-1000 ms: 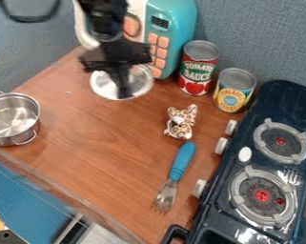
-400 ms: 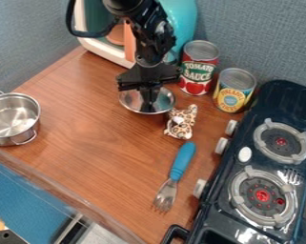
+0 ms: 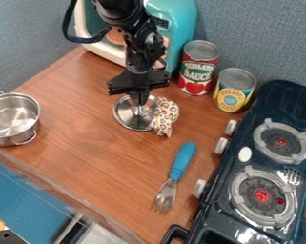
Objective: Move the silver pot to the upper right of table
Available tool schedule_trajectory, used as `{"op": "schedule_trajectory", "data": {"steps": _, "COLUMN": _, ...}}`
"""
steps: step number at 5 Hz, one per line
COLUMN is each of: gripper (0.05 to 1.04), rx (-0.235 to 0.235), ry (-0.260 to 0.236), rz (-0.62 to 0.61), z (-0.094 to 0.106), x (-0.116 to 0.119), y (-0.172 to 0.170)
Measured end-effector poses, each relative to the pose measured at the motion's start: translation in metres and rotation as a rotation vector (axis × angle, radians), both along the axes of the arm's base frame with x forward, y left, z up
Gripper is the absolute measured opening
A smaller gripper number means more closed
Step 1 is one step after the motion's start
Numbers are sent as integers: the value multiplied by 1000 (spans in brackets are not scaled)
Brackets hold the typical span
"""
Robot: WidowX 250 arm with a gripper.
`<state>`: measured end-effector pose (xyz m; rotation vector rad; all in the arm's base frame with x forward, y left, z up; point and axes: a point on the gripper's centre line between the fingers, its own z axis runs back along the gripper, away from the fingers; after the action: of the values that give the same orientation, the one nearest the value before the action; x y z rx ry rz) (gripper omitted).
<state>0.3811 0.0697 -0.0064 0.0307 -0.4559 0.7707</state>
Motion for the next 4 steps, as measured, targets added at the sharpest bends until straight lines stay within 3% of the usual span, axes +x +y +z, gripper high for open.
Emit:
{"op": "schedule_trajectory", "data": {"steps": 1, "gripper": 69, "rx": 4, "ry": 5, "rz": 6, "z": 0, "x": -1, "y": 0}}
{"op": "schedule_trajectory", "data": {"steps": 2, "gripper": 212, "rx": 14, "ry": 21, "rz": 5, "z": -3, "x": -5, "y": 2}}
{"op": "schedule_trajectory", "data": {"steps": 3, "gripper": 475, "rx": 10, "ry": 36, "rz": 16, "z": -5, "x": -11, "y": 1}}
{"op": "schedule_trajectory", "data": {"steps": 4, "gripper": 788, "rx": -10, "ry": 3, "rz": 32, "z": 12, "x": -12, "y": -2}}
